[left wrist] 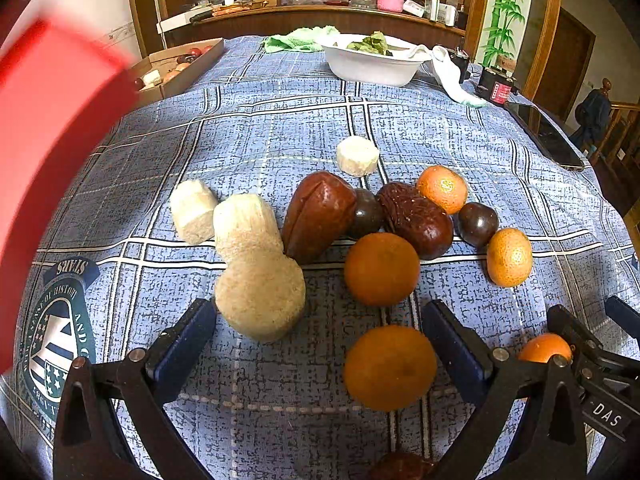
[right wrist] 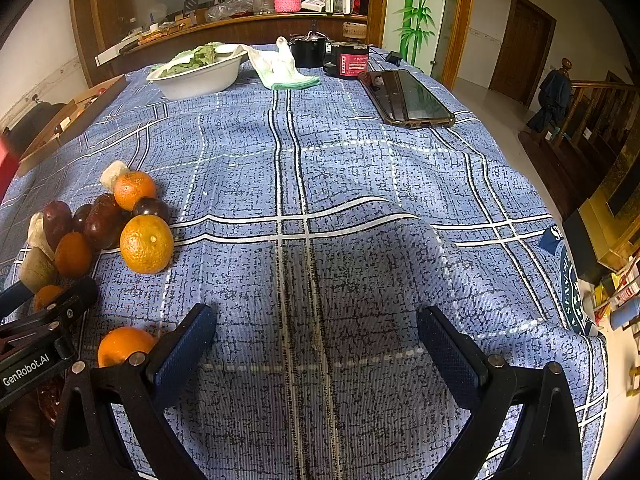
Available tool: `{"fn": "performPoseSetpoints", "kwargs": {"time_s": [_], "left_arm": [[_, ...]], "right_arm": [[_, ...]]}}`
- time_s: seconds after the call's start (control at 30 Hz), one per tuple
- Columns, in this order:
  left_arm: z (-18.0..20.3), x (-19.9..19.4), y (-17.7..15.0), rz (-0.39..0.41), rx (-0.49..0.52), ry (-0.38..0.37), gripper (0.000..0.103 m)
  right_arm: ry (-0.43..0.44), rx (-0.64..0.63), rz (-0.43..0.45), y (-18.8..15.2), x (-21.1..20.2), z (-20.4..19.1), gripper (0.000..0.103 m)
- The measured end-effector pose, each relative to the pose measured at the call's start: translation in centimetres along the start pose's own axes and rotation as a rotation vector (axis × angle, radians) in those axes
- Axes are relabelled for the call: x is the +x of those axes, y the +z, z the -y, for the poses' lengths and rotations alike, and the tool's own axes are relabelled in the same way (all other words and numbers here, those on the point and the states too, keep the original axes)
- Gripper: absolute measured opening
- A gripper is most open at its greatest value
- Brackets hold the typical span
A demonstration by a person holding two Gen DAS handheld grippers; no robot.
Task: Organize fruits
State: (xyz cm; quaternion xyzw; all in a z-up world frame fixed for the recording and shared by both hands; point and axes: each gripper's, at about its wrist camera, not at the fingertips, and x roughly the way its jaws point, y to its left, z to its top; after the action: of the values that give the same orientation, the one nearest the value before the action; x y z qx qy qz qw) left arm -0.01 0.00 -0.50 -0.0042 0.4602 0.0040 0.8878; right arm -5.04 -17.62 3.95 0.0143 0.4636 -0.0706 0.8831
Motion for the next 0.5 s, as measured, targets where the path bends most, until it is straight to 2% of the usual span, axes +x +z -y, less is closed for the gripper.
{"fn": "performPoseSetpoints", "kwargs": {"time_s": [0.5], "left_arm": [[-0.11, 0.03, 0.00, -0.001, 0.002, -0.001, 0.103]], "right_arm": [[0.000, 0.000, 0.000, 0.01, 0.01, 0.02, 0.102]]}}
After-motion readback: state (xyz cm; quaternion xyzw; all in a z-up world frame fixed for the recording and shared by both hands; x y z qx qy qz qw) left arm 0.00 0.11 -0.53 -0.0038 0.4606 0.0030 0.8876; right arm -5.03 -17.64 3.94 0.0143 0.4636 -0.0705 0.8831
